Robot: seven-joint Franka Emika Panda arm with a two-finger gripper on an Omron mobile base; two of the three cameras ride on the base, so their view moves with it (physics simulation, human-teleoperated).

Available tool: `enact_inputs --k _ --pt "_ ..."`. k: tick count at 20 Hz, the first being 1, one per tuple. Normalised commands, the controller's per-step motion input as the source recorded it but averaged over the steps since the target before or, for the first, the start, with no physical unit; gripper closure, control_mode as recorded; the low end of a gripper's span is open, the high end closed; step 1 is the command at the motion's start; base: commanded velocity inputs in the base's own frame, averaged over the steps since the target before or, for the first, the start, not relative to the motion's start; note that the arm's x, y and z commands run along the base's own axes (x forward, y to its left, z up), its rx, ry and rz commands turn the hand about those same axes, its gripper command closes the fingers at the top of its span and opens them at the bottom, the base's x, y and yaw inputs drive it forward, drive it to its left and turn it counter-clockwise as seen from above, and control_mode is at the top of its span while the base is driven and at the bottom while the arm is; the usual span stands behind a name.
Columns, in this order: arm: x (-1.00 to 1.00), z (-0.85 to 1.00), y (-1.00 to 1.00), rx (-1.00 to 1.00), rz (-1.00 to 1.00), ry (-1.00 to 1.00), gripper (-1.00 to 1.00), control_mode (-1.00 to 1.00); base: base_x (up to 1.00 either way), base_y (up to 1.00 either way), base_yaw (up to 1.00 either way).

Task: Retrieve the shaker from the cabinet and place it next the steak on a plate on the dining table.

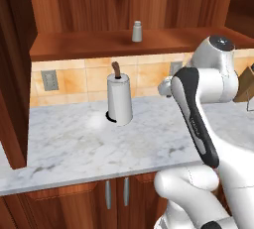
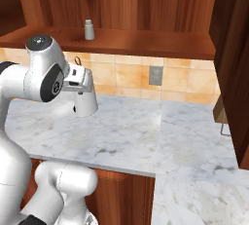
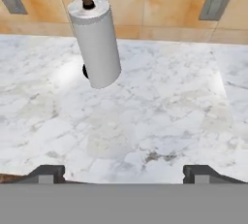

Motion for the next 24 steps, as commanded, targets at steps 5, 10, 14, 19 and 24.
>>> enact_inputs --k 5,10,14,19,24 --pt "-0.41 0.84 0.08 -0.03 0.00 -0.55 -1.00 -1.00 0.00 0.00 0.00" --pt "-0.03 0.69 0.01 0.00 0.00 -0.17 -1.00 -1.00 0.00 0.00 0.00" --pt "0.00 0.79 0.01 -0.01 0.00 -0.13 -1.00 -1.00 0.00 0.00 0.00" --pt "0.12 0.62 0.22 -0.02 0.00 -0.08 -1.00 -1.00 0.00 0.00 0.00" --pt "0.42 0.40 0.21 -0.01 0.00 -0.11 -1.00 -1.00 0.00 0.00 0.00"
